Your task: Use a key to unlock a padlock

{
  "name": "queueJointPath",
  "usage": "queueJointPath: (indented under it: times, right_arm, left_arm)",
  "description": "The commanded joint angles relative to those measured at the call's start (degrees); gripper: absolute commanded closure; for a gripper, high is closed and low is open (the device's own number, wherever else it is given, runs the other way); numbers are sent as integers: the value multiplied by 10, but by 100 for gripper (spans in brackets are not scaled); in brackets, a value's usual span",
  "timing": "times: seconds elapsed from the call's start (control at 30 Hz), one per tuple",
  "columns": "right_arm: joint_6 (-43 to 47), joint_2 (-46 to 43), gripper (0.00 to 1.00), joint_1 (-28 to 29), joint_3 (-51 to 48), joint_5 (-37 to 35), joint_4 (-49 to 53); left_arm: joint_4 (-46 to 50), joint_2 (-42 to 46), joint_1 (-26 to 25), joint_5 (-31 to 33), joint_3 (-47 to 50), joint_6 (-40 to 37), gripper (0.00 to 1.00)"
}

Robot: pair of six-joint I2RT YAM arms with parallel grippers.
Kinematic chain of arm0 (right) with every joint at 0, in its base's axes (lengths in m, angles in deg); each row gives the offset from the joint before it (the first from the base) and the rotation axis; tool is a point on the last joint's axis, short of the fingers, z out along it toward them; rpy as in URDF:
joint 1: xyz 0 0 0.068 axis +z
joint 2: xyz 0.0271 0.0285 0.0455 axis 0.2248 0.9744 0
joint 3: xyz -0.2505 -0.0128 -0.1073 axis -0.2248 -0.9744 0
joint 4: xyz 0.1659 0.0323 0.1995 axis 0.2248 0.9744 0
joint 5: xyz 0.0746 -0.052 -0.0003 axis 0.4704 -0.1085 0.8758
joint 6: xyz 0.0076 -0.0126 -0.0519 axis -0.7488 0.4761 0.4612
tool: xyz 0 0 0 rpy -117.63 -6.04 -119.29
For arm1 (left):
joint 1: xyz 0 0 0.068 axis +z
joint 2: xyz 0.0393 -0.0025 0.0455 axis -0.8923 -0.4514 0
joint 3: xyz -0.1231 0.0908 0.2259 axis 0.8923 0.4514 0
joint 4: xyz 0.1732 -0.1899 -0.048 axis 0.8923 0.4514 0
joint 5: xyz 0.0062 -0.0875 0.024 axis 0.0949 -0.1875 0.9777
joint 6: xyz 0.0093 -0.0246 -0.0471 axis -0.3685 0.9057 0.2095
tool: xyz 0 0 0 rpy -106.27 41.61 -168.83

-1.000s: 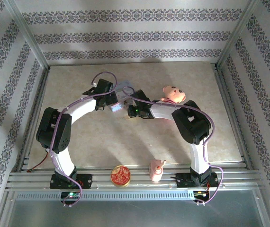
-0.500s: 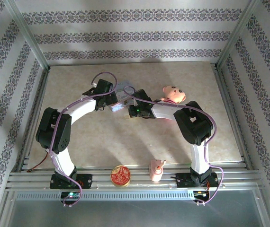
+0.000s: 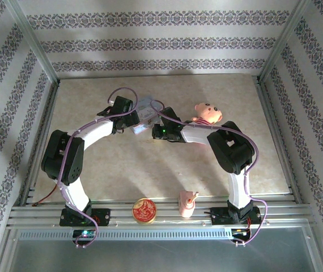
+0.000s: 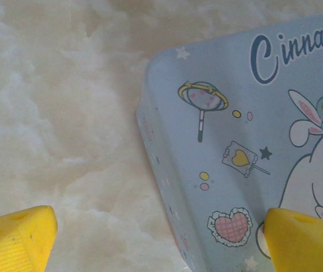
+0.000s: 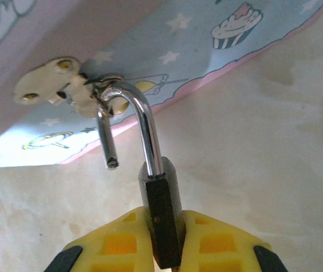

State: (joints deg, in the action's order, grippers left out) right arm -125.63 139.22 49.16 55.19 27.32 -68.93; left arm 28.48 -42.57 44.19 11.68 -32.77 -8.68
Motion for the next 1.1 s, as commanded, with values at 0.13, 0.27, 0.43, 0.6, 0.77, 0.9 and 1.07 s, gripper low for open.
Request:
queueJointPath:
  times: [0.13,0.27,0.43,0.6,0.77,0.9,1.07]
  right_arm:
    - [-65,1,100,5,-19,-31,-73]
    - [-88,3,100,5,-30,-35,-95]
    - [-109,6,100,1,-44,-28,-133]
    - [-128,9,100,-9,-56,-9,-179]
    - [-132,10,100,-14,-58,-3,-194]
    - [-133,10,100,-17,-62,0,-200]
    - [-137,8,100,-21,-68,1,-207]
  left_arm:
    - [43,1,10,-9,31,1,7]
    - [37,3,11,-20,38,6,7]
    - [29,10,10,-32,48,14,7]
    - [12,23,10,-57,65,29,7]
    - [-26,31,10,-96,96,63,8]
    - [-37,35,10,-102,108,74,9]
    - [-33,40,10,-96,108,71,9]
